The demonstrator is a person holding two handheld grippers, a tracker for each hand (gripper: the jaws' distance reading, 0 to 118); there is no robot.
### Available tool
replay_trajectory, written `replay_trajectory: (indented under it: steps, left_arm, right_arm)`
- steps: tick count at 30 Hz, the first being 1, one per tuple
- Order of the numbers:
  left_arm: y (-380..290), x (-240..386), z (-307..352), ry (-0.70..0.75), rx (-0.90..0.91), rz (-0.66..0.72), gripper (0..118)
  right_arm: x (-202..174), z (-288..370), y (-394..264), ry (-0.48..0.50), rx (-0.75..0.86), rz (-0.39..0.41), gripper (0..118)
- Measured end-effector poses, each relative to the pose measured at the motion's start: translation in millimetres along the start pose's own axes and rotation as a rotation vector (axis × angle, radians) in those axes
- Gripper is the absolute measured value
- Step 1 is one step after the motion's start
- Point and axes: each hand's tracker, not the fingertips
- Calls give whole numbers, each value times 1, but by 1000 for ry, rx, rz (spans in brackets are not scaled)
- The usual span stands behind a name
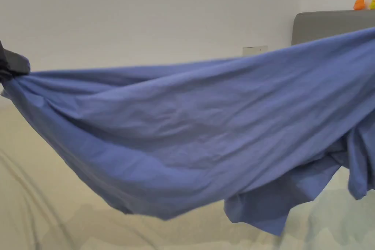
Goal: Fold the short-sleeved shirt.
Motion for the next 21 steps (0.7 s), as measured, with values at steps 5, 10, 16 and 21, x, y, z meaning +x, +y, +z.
replay_trajectory:
  steps: [5,10,16,21]
  left_arm:
    - [20,6,-7,-3,5,10,5]
    - [15,25,-49,49,-47,-69,5]
    - [18,43,-123,27,-135,-91,5]
    - [35,64,-190,55,-150,-136,5]
  right_arm:
    - [-1,-1,14,8,30,65,3]
    - [-24,-29,5,-20,59,161,3]
    - [-58,-92,-15,-10,-7,131,3]
    - [-80,-160,-34,-49,-3,173,3]
